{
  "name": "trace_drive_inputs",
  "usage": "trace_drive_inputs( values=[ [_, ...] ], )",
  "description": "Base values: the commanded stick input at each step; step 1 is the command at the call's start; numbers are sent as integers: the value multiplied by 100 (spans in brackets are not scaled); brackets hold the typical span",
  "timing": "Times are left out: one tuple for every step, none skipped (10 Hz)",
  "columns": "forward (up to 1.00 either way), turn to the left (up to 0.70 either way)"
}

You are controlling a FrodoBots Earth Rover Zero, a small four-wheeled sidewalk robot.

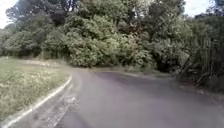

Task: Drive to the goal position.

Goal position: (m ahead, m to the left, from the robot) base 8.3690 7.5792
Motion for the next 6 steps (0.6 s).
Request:
trace_drive_inputs(
  values=[
    [70,25],
    [70,0],
    [70,0],
    [70,0],
    [70,0],
    [70,0]
  ],
)
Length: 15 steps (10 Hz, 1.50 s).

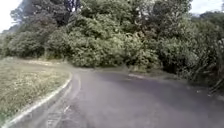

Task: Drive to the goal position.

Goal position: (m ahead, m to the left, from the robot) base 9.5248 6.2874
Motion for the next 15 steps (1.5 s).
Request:
trace_drive_inputs(
  values=[
    [70,9],
    [70,20],
    [70,28],
    [70,32],
    [70,35],
    [70,19],
    [70,3],
    [70,0],
    [70,0],
    [70,0],
    [70,0],
    [70,0],
    [70,1],
    [70,3],
    [70,24]
  ],
)
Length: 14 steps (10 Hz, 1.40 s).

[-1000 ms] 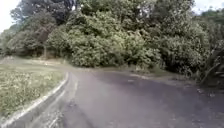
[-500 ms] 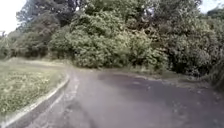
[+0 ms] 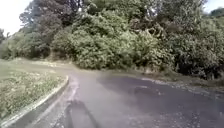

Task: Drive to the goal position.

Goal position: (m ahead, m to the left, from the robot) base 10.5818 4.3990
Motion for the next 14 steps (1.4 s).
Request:
trace_drive_inputs(
  values=[
    [70,31],
    [70,35],
    [70,34],
    [70,33],
    [70,18],
    [70,4],
    [70,4],
    [70,10],
    [70,33],
    [70,26],
    [70,18],
    [70,25],
    [70,32],
    [70,35]
  ],
)
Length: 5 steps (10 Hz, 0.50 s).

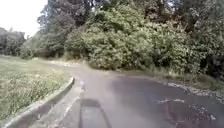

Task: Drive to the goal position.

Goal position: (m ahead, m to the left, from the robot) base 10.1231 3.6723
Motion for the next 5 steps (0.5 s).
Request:
trace_drive_inputs(
  values=[
    [70,35],
    [70,0],
    [70,0],
    [70,-1],
    [70,-3]
  ],
)
